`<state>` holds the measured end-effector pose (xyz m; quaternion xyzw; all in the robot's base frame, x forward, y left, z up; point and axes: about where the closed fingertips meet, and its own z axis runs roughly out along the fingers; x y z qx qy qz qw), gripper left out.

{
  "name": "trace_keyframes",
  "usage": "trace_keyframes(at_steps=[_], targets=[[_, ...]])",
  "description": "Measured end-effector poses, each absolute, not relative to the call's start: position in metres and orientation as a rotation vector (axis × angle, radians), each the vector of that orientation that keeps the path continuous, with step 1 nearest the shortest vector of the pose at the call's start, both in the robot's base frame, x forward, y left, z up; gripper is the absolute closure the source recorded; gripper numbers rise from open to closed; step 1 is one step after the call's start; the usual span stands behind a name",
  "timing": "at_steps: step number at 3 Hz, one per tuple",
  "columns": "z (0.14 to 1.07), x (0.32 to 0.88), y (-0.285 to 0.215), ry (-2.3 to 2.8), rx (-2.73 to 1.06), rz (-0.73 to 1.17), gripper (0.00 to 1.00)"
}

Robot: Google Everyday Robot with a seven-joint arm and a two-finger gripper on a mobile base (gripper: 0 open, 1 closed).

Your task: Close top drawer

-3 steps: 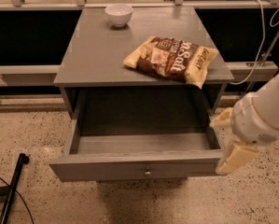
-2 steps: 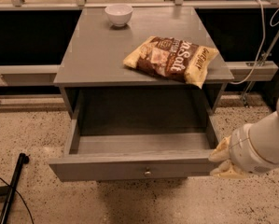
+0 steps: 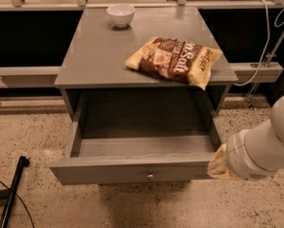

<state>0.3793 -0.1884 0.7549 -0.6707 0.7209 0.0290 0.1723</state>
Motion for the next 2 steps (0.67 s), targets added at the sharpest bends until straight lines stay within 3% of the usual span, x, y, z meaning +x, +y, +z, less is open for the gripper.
trace_keyframes(at_steps=[2], targets=[[0.682,0.401,-0.147,1.982,-1.822,0.130,1.00]])
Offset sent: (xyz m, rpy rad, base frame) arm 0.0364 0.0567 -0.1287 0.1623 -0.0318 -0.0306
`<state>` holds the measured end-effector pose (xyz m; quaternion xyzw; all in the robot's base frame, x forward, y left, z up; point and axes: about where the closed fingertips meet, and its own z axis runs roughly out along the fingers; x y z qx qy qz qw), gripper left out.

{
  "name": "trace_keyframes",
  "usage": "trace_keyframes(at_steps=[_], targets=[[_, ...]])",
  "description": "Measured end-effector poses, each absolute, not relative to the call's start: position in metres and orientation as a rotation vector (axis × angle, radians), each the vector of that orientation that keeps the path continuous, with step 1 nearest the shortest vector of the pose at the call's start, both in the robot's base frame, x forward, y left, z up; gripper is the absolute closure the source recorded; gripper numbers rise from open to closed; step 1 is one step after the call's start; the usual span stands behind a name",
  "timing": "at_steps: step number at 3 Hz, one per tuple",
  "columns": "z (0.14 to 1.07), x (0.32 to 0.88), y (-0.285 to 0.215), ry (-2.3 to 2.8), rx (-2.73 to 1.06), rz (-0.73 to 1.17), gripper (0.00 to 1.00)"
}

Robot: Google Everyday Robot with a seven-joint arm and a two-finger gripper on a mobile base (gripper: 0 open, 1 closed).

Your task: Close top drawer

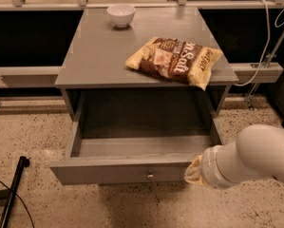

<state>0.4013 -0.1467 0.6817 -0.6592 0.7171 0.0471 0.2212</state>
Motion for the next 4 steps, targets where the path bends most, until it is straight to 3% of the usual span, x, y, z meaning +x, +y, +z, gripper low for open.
trace_keyframes(at_steps=[2,4], targets=[[0.622,0.421,-0.130,2.010,-1.828,0.204,1.00],[0.617,0.456,-0.123,1.998,-1.651,0.122,1.00]])
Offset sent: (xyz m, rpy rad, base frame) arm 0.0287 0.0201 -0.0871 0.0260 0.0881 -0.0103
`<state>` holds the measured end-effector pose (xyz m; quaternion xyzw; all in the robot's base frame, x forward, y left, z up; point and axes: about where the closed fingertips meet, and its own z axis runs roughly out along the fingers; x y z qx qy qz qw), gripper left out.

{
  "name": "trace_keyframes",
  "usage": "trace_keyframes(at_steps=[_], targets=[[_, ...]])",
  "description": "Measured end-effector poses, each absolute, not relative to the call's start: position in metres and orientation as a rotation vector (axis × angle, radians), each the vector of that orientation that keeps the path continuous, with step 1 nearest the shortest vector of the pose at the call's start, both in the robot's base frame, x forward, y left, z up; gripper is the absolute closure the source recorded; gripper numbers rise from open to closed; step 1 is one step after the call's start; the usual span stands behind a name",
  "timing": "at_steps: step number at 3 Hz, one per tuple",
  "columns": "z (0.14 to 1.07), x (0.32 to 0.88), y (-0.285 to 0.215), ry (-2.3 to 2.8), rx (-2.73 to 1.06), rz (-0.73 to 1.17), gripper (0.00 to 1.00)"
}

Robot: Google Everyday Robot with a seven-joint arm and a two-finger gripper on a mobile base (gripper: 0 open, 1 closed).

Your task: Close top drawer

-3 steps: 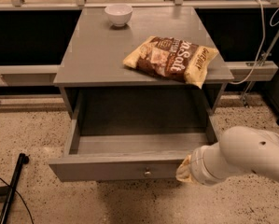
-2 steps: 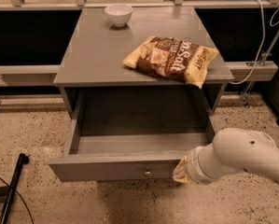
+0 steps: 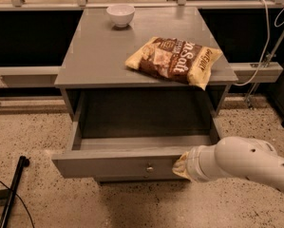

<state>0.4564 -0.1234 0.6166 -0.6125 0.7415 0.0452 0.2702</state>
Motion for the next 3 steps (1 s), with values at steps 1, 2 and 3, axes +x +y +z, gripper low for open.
trace_keyframes(at_steps=[1,2,3], targets=[[0.629,0.486,-0.113,1.932,-1.545,0.065,1.00],[0.630,0.511,-0.107,1.839,-1.481,0.038,1.00],[0.630,0.511,-0.107,1.839,-1.481,0.038,1.00]])
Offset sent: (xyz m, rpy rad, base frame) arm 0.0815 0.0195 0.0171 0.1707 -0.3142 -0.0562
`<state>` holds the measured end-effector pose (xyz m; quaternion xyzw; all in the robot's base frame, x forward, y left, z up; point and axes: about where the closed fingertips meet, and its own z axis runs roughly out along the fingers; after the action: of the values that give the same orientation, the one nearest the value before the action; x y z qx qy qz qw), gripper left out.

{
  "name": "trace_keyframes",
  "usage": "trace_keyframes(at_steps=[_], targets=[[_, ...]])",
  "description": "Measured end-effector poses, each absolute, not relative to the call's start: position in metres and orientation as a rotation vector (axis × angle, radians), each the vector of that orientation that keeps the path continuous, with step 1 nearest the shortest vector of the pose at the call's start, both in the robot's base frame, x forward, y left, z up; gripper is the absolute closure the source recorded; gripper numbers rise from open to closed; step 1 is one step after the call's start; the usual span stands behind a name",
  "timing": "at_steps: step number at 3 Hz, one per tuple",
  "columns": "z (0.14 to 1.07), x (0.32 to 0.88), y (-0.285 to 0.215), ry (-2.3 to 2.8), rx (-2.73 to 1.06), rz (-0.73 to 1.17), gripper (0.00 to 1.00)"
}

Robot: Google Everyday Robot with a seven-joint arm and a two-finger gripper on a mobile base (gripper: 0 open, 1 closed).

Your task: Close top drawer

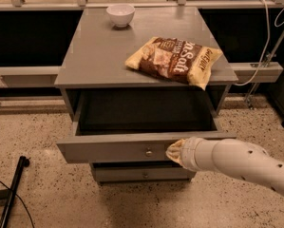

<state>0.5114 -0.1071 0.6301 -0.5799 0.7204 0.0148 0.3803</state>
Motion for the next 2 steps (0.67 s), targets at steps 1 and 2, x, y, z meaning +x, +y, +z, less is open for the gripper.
trace_keyframes(at_steps=[1,2], targets=[[0.619,0.518,-0.114,1.845,-1.394,0.094,1.00],[0.607,0.547,-0.125,1.793,-1.188,0.192,1.00]])
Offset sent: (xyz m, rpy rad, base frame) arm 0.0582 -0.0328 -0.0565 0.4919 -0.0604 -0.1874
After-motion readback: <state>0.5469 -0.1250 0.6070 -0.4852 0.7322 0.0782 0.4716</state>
